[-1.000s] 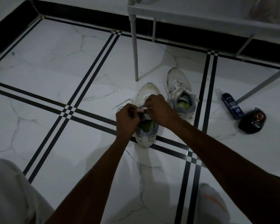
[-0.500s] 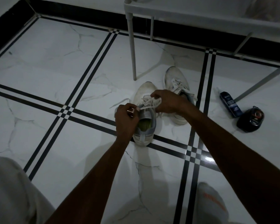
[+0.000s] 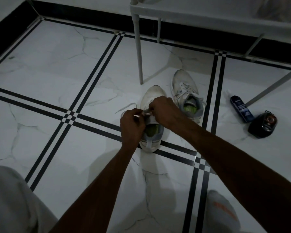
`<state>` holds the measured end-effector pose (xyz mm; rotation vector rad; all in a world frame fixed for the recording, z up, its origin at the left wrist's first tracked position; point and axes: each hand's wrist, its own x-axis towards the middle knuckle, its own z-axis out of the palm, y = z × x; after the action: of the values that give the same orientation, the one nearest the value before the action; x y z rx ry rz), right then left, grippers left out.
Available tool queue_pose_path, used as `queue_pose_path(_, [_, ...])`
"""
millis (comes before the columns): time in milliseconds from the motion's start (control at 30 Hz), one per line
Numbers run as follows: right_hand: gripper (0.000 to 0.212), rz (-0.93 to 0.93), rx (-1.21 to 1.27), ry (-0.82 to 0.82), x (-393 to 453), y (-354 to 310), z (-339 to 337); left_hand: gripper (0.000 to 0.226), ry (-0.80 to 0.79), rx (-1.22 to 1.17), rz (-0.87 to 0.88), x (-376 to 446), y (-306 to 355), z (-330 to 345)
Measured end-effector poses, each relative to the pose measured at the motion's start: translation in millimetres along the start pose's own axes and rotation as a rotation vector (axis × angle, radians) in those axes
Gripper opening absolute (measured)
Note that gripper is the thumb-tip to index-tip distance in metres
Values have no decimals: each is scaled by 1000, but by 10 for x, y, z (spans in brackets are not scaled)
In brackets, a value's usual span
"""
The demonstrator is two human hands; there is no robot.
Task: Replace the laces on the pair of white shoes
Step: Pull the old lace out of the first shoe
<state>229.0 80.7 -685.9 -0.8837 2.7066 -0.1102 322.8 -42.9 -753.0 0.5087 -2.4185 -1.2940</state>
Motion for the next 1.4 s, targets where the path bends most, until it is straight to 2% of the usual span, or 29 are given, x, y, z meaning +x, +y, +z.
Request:
queue_pose_path(100, [20,114,178,173,-2,286,2,23,2,6,6,38,-46,-85])
queue_pose_path(200, [17,335,500,539,-33,495,-35,20,-32,-3,31,16,-4,-94])
queue_pose_path(233, [17,390,557,602,-58,490,-69,20,-35,4,32,4,24,-79])
queue_pose_path(300, [24,404,604,488,-79,420,-64,20,-35,32,22,4,53,-39])
queue_pose_path(400, [40,396,552,68,-93,256,27,27,-52,99,8,58,65,-2])
queue_pose_path(467, [50,392,529,-70,-104,158,159,34,-98,166,-1,100,60,9])
queue_pose_path(500, [50,373,524,-51,-118,108,230,34,-115,188,-7,113,60,16])
queue_pose_path(567, [44,345,501,94,-140,36,353,29,-126,197,-2,122,79,18])
queue_pose_path(633, [31,311,441,207,-154,64,426,27,-142,191,17,125,104,-20])
queue_pose_path(700, [21,307,496,246,-133,183,450,22,-119,142,34,159,44,-87])
queue_pose_path(767, [13,334,667,245,-139,298,474,23,-33,9,-42,180,-45,-137])
queue_pose_path(833, [4,380,752,274,-153,344,472,24,0,10,-52,187,-55,-120])
queue_pose_path(900, [7,405,876,236,-164,311,449,29,-71,129,26,161,42,-63])
queue_pose_path(1000, [12,425,1069,91,-186,254,328,43,-213,325,148,165,181,8])
queue_pose_path(1100, [9,380,1082,97,-163,231,290,34,-242,462,265,189,195,50])
queue_pose_path(1233, [8,399,1088,100,-187,242,305,10,-142,453,329,217,198,90])
queue_pose_path(1267, [7,419,1099,107,-198,254,309,6,-37,362,245,238,186,58])
queue_pose_path(1333, [7,460,1115,139,-197,296,326,6,259,120,-31,360,96,-58])
queue_pose_path(1367, [8,466,1112,153,-209,318,338,8,310,51,-115,412,32,-119])
queue_pose_path(1400, [9,455,1095,155,-210,328,336,11,294,41,-121,428,5,-166])
